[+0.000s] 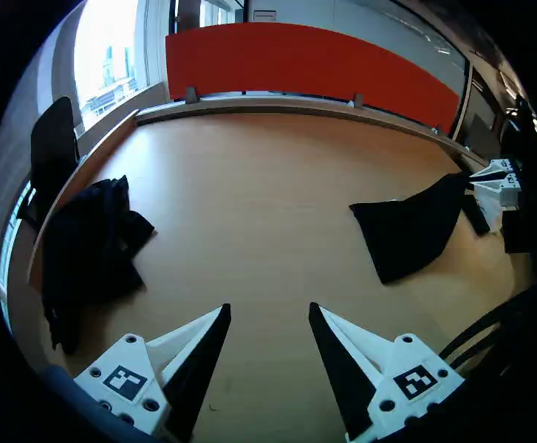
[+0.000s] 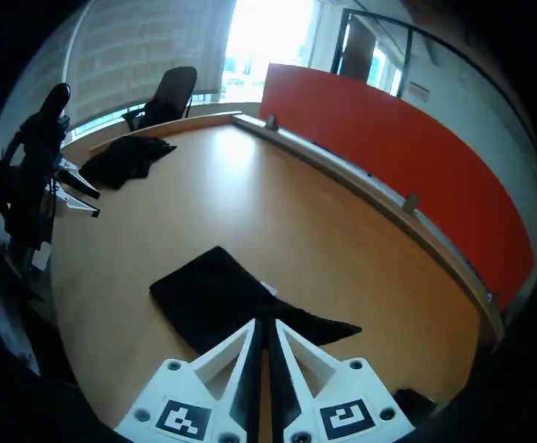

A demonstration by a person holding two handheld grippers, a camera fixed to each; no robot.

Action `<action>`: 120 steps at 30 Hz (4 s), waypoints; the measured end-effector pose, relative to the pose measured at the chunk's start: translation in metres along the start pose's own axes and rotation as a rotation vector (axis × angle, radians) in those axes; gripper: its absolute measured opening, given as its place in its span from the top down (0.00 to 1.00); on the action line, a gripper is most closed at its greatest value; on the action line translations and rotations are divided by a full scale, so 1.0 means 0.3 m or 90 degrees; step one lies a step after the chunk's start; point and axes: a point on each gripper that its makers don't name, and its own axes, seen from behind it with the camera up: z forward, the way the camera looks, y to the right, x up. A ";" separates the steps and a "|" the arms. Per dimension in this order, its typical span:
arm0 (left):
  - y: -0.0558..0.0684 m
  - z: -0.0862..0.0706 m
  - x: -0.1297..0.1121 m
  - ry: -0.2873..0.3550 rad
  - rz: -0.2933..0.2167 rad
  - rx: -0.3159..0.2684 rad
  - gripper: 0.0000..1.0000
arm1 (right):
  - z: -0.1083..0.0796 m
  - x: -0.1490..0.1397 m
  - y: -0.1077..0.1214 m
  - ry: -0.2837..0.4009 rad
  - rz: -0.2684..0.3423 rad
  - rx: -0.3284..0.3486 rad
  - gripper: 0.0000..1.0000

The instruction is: Fold towel

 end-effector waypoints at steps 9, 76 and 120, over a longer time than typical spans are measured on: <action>-0.023 -0.018 0.007 0.004 -0.009 0.005 0.22 | 0.073 0.052 -0.113 0.001 -0.024 0.053 0.96; -0.130 -0.080 -0.026 0.013 -0.050 0.047 0.22 | 0.280 -0.034 -0.315 -0.080 -0.040 0.157 0.25; -0.105 -0.062 -0.020 0.012 -0.046 0.042 0.23 | 0.203 -0.344 -0.260 -0.174 0.010 0.123 0.54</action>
